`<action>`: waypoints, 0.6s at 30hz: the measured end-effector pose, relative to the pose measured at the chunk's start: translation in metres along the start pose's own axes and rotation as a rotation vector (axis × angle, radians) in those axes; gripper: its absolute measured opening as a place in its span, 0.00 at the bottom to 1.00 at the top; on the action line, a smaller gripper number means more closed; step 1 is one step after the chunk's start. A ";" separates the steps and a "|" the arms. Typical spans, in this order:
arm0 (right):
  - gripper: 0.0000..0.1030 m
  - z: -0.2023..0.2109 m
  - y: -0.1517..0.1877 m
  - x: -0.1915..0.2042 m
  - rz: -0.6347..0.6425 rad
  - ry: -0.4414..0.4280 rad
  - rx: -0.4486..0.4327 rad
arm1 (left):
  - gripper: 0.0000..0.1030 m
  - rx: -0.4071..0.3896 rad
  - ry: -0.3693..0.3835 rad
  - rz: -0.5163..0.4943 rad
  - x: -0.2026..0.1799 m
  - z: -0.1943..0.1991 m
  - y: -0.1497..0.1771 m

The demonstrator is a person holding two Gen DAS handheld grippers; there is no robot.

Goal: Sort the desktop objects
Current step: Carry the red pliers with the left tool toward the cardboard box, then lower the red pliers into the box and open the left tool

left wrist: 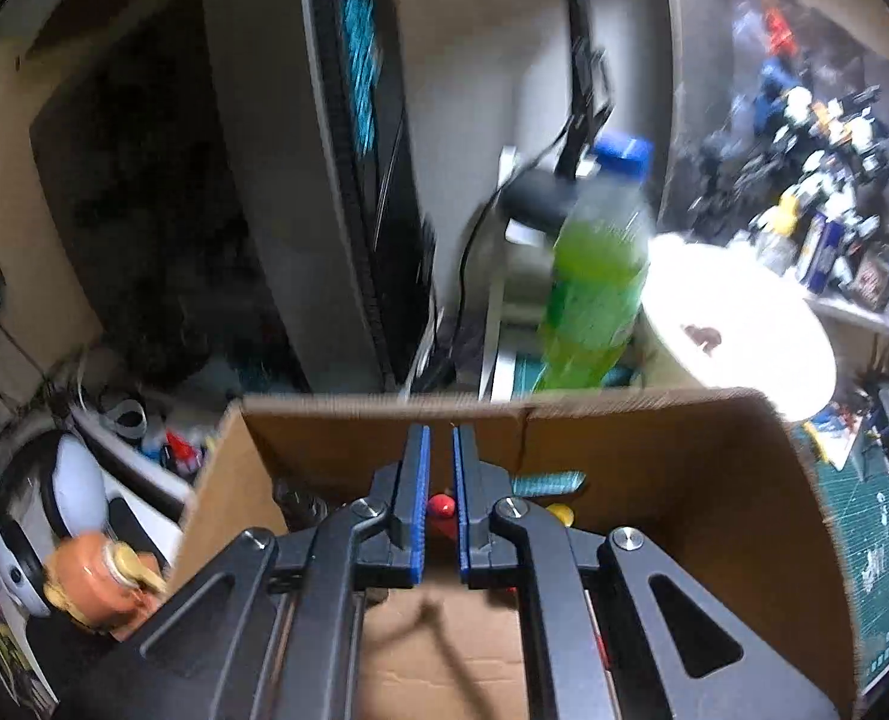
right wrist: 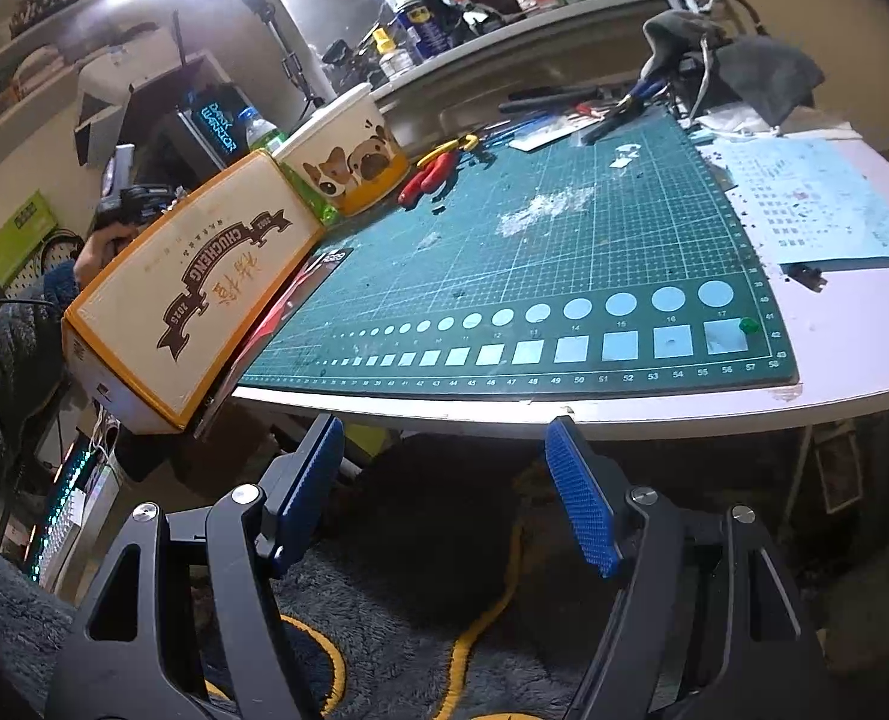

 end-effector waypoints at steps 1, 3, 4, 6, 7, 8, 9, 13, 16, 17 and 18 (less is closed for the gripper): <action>0.66 0.001 0.000 0.000 0.002 -0.001 -0.001 | 0.07 0.015 -0.002 0.006 0.002 -0.006 0.004; 0.66 0.002 0.000 0.000 0.004 -0.002 -0.005 | 0.07 0.034 -0.005 0.021 0.006 -0.015 0.011; 0.66 0.002 -0.001 -0.001 0.003 0.000 -0.006 | 0.07 0.037 -0.007 0.022 0.007 -0.017 0.012; 0.66 0.002 -0.001 -0.003 -0.003 0.003 -0.005 | 0.07 0.046 -0.007 0.010 0.005 -0.020 0.014; 0.66 0.002 -0.001 -0.004 -0.006 0.004 -0.005 | 0.07 0.046 -0.006 0.003 0.004 -0.021 0.013; 0.66 0.001 -0.001 -0.005 -0.007 0.003 -0.004 | 0.07 0.045 -0.003 -0.004 0.002 -0.021 0.012; 0.66 0.001 0.000 -0.005 -0.008 0.003 -0.002 | 0.07 0.042 0.002 -0.005 -0.001 -0.022 0.011; 0.66 -0.001 0.002 -0.002 0.001 0.001 0.007 | 0.07 0.048 0.011 -0.001 -0.002 -0.033 0.013; 0.66 0.000 0.003 0.000 0.009 0.005 0.005 | 0.07 0.055 -0.011 -0.023 -0.002 -0.037 0.018; 0.66 0.001 0.002 0.000 0.011 0.007 0.001 | 0.07 0.059 -0.013 -0.021 -0.001 -0.038 0.020; 0.66 0.002 0.002 0.001 0.012 0.008 -0.001 | 0.07 0.065 -0.013 -0.018 0.000 -0.039 0.021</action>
Point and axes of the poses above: each gripper's, at about its wrist camera, not at the fingertips, and z roughly against the way its jaws point, x to its left, y to its underside, the point moved 9 cm from there along -z, roughly the way its jaws point, and after that the axes turned 15 degrees about -z, right-handed, at the moved point
